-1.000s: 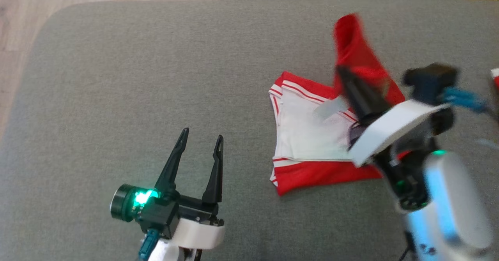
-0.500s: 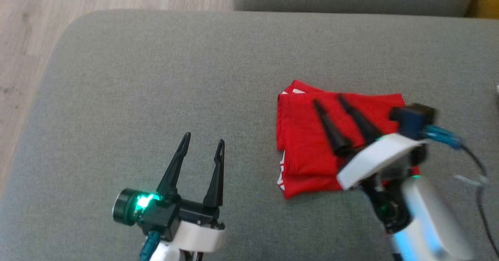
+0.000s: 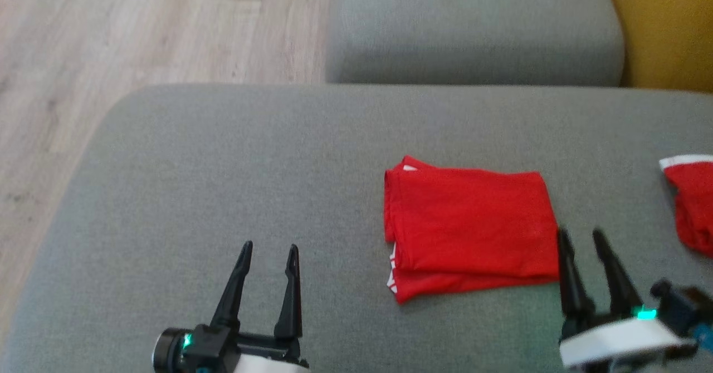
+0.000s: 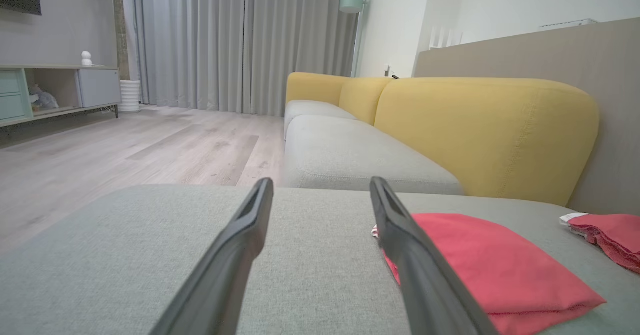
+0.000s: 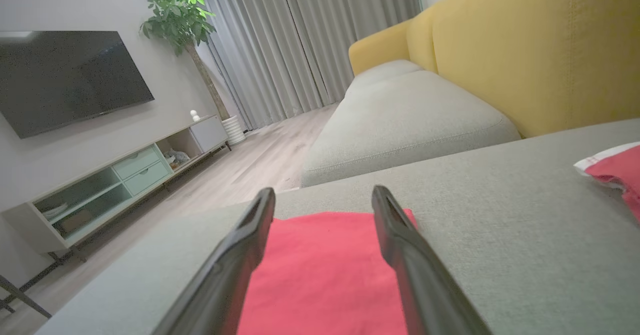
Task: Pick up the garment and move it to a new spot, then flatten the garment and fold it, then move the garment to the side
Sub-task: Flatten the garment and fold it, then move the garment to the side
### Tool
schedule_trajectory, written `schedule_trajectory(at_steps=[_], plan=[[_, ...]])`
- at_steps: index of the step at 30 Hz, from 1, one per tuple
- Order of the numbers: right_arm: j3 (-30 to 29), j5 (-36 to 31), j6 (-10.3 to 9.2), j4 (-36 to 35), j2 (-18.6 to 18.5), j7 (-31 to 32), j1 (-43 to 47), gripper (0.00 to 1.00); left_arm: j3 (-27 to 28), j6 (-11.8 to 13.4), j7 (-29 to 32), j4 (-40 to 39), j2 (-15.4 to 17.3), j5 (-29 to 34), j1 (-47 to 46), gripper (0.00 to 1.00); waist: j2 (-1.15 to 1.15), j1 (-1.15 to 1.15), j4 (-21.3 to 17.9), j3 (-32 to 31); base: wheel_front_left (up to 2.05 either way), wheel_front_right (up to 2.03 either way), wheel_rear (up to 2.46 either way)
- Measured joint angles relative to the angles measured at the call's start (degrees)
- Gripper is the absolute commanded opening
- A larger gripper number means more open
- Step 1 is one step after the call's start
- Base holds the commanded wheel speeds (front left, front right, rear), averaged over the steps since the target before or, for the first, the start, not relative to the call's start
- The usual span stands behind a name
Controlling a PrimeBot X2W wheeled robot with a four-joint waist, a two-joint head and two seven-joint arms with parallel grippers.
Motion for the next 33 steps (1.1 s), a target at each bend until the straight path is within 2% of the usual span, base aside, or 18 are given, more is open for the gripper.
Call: schedule_trajectory(at_steps=[4,7,12,22,33], plan=[[-0.43,-1.71,-0.01,3.42,0.45,-1.15,4.00,1.00,-0.09,0.07,0.00,1.04,0.00,-1.10,1.75,1.00,0.00,0.00,0.59,-3.09,0.00,0.00,0.00],[-2.61,-5.79,-0.01,2.68,1.86,-1.16,6.53,1.00,1.01,0.07,0.00,2.66,0.02,-2.30,4.81,1.00,0.00,0.00,1.08,-5.49,0.00,0.00,0.00],[-2.70,-10.80,0.00,2.68,3.43,-1.16,10.27,1.00,3.15,-0.02,0.00,5.81,0.08,-0.97,7.47,1.00,0.00,0.00,1.46,-8.93,0.00,0.00,0.00],[-3.09,-11.63,0.00,2.93,5.04,-1.16,10.52,1.00,4.58,-0.13,0.00,5.95,0.07,1.25,8.06,1.00,0.00,0.00,0.59,-9.93,0.00,0.00,0.00],[-3.36,-12.56,0.00,2.89,5.23,-1.16,10.52,1.00,4.77,-0.54,0.00,6.16,0.07,2.44,8.06,1.00,0.00,0.01,0.44,-9.64,0.00,0.00,0.00]])
